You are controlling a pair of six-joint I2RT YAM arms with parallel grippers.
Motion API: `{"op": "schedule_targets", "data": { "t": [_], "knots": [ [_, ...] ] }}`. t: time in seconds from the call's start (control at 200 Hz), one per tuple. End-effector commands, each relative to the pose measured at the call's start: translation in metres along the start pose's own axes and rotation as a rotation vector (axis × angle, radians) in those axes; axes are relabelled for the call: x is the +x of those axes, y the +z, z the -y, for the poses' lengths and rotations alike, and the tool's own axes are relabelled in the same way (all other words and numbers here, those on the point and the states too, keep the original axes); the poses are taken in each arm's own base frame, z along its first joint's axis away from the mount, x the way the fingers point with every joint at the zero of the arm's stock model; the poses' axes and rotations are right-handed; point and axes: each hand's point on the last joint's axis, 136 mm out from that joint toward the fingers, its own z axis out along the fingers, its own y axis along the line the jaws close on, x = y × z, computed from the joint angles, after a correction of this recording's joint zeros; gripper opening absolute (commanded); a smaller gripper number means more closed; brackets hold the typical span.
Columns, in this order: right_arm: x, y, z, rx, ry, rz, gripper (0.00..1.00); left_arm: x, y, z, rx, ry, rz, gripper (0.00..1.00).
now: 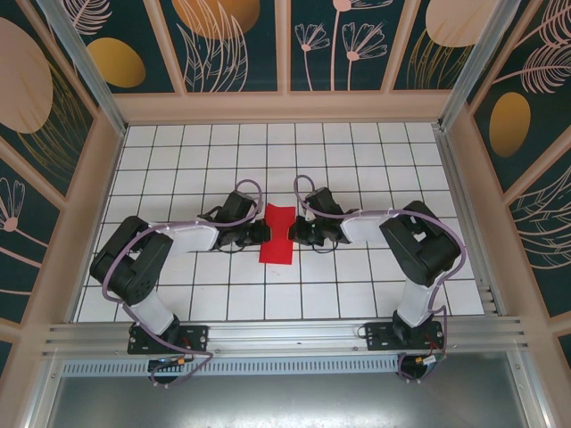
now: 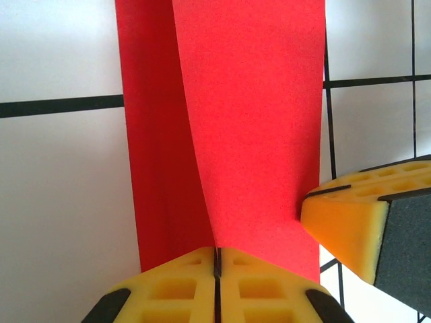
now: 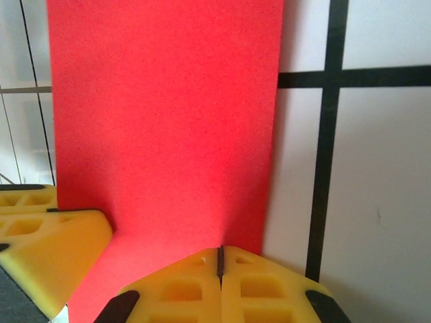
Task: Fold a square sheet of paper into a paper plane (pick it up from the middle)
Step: Fold the triangle a second time at the center of the table.
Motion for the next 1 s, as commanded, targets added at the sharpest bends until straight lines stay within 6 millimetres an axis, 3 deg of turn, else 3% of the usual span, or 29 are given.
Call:
{"op": "schedule_targets", "data": {
  "t": [0.0,0.15,0.49,0.6,0.731,0.856,0.991],
  "knots": [
    [-0.007,-0.004,-0.009,-0.006,-0.021,0.013,0.04,0.0,0.002,-0.003,-0.01,0.01,-0.01,0.1],
    [-0.013,-0.014,-0.027,-0.051,-0.05,0.032,0.04,0.0,0.002,-0.003,-0.015,0.006,-0.007,0.1],
    [0.027,0.003,0.002,0.002,-0.013,-0.062,0.03,0.001,0.002,-0.007,-0.028,0.007,-0.007,0.09],
    [0.029,0.004,0.005,0.012,-0.01,-0.068,0.03,0.0,0.003,-0.007,-0.028,0.009,-0.008,0.09],
    [0.02,-0.005,-0.008,-0.01,-0.037,-0.032,0.03,0.001,0.002,-0.005,-0.015,0.003,-0.009,0.1],
    [0.009,-0.01,-0.014,-0.008,-0.046,0.007,0.03,0.0,-0.003,0.007,0.037,-0.013,-0.003,0.18],
    [0.019,0.006,-0.002,0.038,-0.042,-0.034,0.03,-0.002,-0.007,0.009,0.051,-0.028,0.003,0.25]
  ]
}}
